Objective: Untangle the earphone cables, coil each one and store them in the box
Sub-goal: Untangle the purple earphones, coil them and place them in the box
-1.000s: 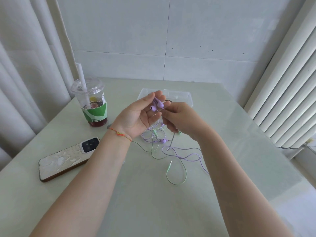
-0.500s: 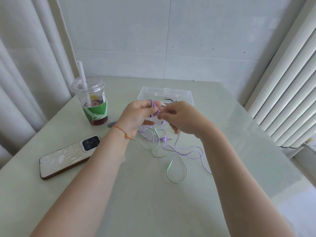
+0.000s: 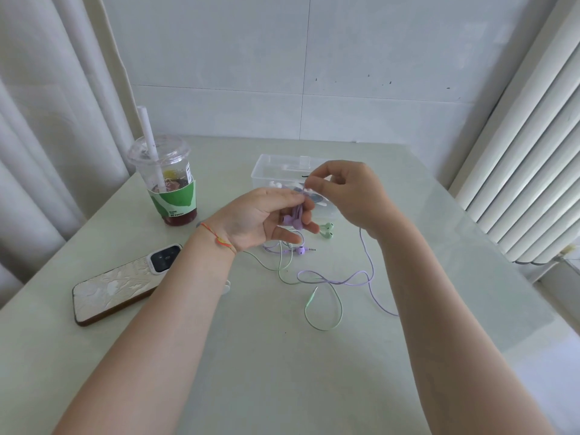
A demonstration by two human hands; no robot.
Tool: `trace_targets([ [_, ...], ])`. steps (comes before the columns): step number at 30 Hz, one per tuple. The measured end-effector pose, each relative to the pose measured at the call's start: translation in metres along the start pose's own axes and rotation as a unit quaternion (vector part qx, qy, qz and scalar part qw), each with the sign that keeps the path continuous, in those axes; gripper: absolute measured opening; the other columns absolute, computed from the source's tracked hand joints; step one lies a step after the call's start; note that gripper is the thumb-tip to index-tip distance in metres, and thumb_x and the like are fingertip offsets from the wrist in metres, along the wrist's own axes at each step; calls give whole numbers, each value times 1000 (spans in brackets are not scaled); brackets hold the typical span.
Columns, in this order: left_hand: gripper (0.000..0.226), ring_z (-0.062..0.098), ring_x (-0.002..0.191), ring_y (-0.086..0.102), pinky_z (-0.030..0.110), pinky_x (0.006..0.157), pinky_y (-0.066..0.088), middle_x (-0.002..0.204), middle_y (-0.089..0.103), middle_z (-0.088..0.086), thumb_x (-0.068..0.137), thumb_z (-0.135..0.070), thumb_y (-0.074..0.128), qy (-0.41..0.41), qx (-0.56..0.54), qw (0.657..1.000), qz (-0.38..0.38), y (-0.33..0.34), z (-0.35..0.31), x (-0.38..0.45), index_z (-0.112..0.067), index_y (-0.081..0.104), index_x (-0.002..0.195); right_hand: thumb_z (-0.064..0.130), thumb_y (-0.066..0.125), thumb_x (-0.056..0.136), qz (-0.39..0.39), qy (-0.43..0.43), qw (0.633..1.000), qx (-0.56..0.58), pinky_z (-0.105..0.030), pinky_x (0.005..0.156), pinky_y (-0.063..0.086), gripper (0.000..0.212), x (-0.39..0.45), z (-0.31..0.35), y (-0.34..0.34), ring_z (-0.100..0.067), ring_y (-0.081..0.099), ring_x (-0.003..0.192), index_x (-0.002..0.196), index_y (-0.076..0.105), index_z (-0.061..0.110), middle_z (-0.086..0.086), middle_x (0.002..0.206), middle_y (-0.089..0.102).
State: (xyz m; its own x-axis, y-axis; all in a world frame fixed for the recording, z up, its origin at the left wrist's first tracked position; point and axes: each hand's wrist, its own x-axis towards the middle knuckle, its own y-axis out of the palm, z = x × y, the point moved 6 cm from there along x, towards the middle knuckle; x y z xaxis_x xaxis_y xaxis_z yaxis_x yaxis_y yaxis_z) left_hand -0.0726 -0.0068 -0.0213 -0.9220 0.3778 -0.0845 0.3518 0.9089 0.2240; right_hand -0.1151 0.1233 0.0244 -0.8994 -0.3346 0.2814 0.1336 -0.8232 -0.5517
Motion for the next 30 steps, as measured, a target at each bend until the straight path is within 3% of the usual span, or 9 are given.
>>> trace_targets([
  [5, 22, 23, 88, 71, 20, 49, 55, 81, 67, 5, 98, -19, 44, 38, -135, 990, -33, -1, -8, 1, -7, 62, 94, 21, 54, 94, 64, 36, 997, 6, -22, 44, 27, 20, -2, -8, 18, -10, 28, 45, 89, 73, 23, 7, 54, 42],
  [8, 24, 23, 92, 72, 20, 52, 56, 91, 73, 8, 101, -16, 43, 57, -243, 966, -68, -3, -8, 4, -4, 64, 99, 19, 51, 96, 120, 77, 990, 14, -22, 43, 30, 28, -7, -13, 31, -16, 30, 52, 71, 62, 24, 3, 56, 37],
  [11, 22, 24, 102, 70, 20, 59, 58, 101, 73, 8, 100, -16, 47, 84, -288, 949, -98, -10, -6, 6, -6, 65, 104, 27, 52, 98, 179, 83, 980, -32, -24, 44, 35, 30, -12, -12, 43, -20, 36, 55, 68, 58, 21, -4, 65, 41],
  [14, 18, 20, 108, 68, 20, 68, 58, 103, 74, 3, 99, -19, 51, 98, -249, 953, -142, -21, 0, 9, -11, 65, 104, 30, 53, 98, 189, 75, 976, -75, -24, 45, 33, 34, -13, -11, 43, -21, 38, 58, 70, 57, 11, -4, 63, 46],
  [16, 17, 15, 107, 68, 21, 70, 56, 102, 74, 0, 99, -22, 51, 101, -206, 960, -163, -26, 3, 10, -15, 66, 101, 31, 53, 98, 199, 64, 972, -106, -19, 43, 34, 30, -13, -9, 42, -17, 43, 51, 84, 66, 7, 1, 60, 50],
  [19, 16, 10, 100, 69, 18, 62, 53, 100, 73, -3, 98, -23, 53, 99, -133, 969, -185, -30, 3, 9, -17, 68, 98, 32, 56, 96, 206, 44, 967, -143, -11, 42, 33, 21, -13, -6, 41, 1, 44, 39, 97, 72, 18, 5, 60, 53],
  [23, 14, 11, 80, 59, 16, 53, 44, 90, 72, 0, 94, -23, 60, 77, 20, 969, -235, -34, 5, 6, -19, 73, 94, 27, 61, 91, 160, 24, 974, -158, -24, 51, 34, 17, -9, 0, 31, -14, 43, 54, 84, 69, 13, 0, 65, 52],
  [26, 16, 10, 69, 53, 20, 58, 41, 78, 67, 5, 94, -21, 60, 40, 80, 974, -209, -31, 9, 7, -12, 72, 90, 26, 61, 90, 112, 7, 983, -143, -14, 46, 31, 15, -8, 7, 19, -7, 41, 52, 80, 66, 16, 10, 61, 48],
  [30, 27, 14, 78, 66, 28, 70, 51, 89, 70, 11, 99, -26, 51, 2, 79, 991, -108, -14, 11, 9, -9, 68, 88, 20, 56, 88, 80, 6, 989, -124, -19, 52, 33, 13, -7, 7, 8, -4, 43, 56, 79, 65, 16, 12, 65, 53],
])
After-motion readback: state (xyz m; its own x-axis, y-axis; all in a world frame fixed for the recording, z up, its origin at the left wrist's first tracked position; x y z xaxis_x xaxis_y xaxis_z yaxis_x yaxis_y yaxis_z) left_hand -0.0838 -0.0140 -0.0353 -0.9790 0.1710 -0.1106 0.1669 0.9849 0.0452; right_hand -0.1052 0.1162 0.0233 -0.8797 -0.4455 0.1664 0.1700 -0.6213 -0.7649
